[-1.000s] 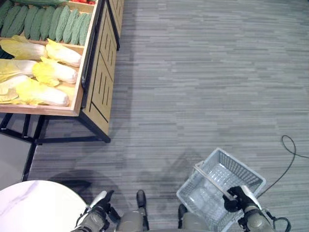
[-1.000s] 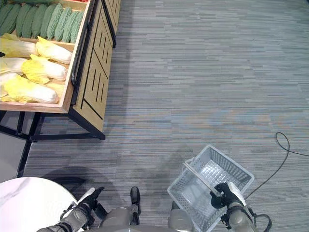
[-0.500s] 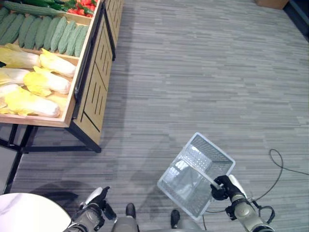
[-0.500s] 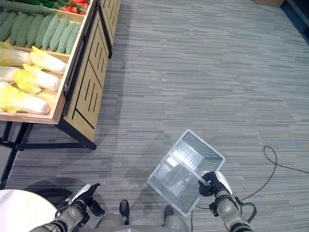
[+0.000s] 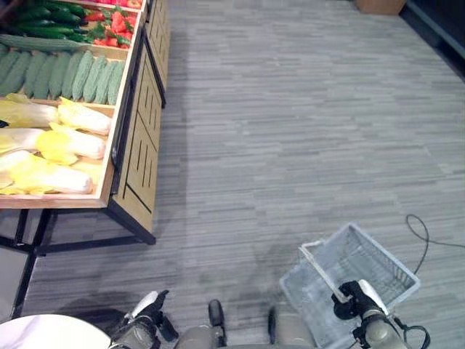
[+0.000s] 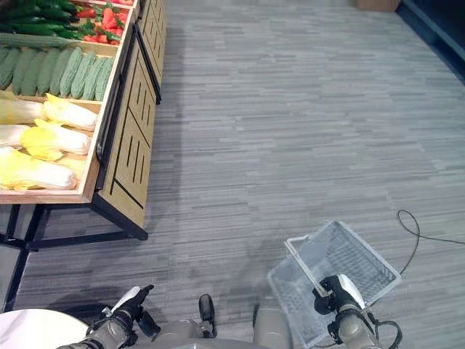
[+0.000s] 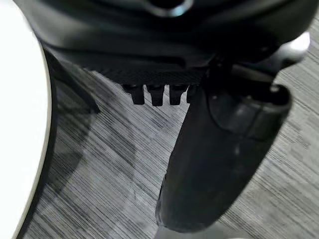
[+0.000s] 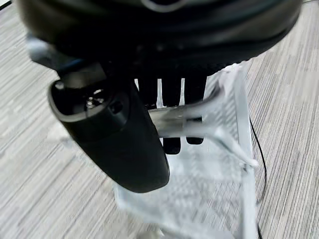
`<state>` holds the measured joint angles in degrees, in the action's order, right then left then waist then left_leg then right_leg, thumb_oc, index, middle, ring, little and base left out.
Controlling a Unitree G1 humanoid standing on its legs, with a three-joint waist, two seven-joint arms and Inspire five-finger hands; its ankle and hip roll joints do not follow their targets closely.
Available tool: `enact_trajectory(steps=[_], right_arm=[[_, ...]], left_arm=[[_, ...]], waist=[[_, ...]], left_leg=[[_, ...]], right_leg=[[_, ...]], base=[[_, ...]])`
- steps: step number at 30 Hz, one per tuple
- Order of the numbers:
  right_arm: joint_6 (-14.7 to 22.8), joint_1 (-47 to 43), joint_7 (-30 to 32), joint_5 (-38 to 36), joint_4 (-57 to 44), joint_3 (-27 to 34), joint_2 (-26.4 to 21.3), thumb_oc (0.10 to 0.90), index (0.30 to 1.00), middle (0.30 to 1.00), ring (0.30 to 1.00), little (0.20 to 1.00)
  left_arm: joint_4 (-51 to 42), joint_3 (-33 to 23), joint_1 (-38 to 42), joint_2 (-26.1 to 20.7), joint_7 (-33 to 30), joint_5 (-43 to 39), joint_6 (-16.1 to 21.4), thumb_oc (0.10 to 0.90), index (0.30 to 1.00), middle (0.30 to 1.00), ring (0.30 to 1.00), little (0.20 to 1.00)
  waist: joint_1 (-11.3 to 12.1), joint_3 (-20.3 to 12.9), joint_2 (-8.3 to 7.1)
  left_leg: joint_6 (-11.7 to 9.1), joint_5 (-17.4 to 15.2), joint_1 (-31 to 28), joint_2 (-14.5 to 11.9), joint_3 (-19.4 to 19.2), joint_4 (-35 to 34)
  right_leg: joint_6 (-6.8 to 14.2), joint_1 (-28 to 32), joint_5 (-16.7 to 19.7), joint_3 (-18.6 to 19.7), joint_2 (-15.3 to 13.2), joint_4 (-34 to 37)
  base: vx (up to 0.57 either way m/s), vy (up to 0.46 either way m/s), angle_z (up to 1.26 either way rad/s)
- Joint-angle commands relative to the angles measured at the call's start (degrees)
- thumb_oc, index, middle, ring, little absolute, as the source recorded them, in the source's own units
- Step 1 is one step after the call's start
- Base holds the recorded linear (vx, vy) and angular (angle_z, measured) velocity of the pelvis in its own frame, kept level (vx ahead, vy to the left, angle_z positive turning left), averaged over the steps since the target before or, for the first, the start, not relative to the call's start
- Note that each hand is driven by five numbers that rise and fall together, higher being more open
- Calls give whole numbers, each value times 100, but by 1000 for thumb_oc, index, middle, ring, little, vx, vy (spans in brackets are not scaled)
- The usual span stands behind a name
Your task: Get the vegetables into the basket
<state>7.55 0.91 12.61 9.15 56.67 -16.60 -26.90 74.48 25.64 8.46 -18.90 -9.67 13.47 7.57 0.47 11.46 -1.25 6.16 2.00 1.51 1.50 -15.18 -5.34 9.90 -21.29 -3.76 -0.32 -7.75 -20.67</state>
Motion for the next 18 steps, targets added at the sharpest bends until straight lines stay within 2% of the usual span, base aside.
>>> enact_trajectory(steps=[1, 3, 5, 6, 11, 13, 15, 16, 18], right_arm=[[355, -336, 289, 29, -588, 188, -472, 400, 300, 300, 300, 300], [341, -166, 266, 74, -807, 252, -548, 400, 300, 300, 300, 300], [334, 19, 225, 44, -810, 317, -562, 400, 300, 300, 300, 300], [322, 260, 126, -12, -1129, 444, -755, 400, 300, 300, 300, 300], [332, 409, 125, -62, -1173, 543, -842, 400, 300, 300, 300, 300], [313, 482, 127, -117, -1173, 609, -965, 400, 300, 300, 300, 300], [296, 500, 150, -113, -1129, 608, -1007, 400, 300, 300, 300, 300], [261, 568, 160, -119, -1151, 632, -1040, 400, 300, 300, 300, 300], [230, 653, 230, -214, -1080, 732, -1007, 400, 300, 300, 300, 300]], left_arm=[[-13, -234, 215, -2, -114, 84, 35, 900, 1000, 1000, 1000, 1000], [31, -287, 198, 30, -95, 142, 21, 900, 1000, 1000, 1000, 1000], [73, -331, 107, 71, -93, 170, -7, 900, 1000, 1000, 1000, 1000], [83, -323, 66, 159, -68, 160, -52, 900, 1000, 1000, 1000, 1000], [85, -288, 70, 227, -100, 171, -103, 900, 1000, 1000, 1000, 1000], [19, -247, 154, 273, -123, 150, -159, 900, 1000, 1000, 1000, 1000], [-28, -215, 232, 277, -150, 126, -186, 900, 1000, 1000, 1000, 1000], [-58, -249, 265, 259, -187, 55, -212, 900, 1000, 1000, 1000, 1000], [-87, -169, 318, 251, -219, 48, -228, 900, 1000, 1000, 1000, 1000]], waist=[[-136, 277, -23], [-266, 278, -38], [-256, 161, -44], [-241, 0, 73], [-247, -60, 148], [-240, -23, 184], [-231, 45, 133], [-196, 110, 83], [-193, 199, 81]], left_leg=[[-676, -302, -635, -157, 293, 115], [-731, -432, -869, -107, 434, 103], [-751, -535, -1011, -92, 555, 132], [-961, -440, -1051, -355, 713, 416], [-1105, -290, -1031, -508, 820, 659], [-1341, 142, -740, -582, 970, 1406], [-1419, 318, -416, -588, 1042, 1958], [-1447, 512, -189, -579, 1081, 2391], [-1362, 558, 151, -787, 819, 2131]], right_leg=[[149, 296, 1320, 254, 136, 1192], [205, 110, 1557, 354, 193, 1536], [145, 330, 1538, 258, 197, 1550], [-115, 495, 1249, -12, 412, 1315], [-232, 598, 1024, -165, 511, 1183], [-423, 761, 833, -259, 566, 1156], [-521, 863, 749, -303, 536, 1195], [-611, 984, 653, -335, 517, 1216], [-614, 1165, 517, -447, 381, 1244]], base=[[355, -143, 46], [321, -156, 63], [356, -319, 105], [365, -378, 75], [191, -212, 36], [189, -289, 38], [112, -242, 23], [145, -217, 1], [175, -87, 28]])
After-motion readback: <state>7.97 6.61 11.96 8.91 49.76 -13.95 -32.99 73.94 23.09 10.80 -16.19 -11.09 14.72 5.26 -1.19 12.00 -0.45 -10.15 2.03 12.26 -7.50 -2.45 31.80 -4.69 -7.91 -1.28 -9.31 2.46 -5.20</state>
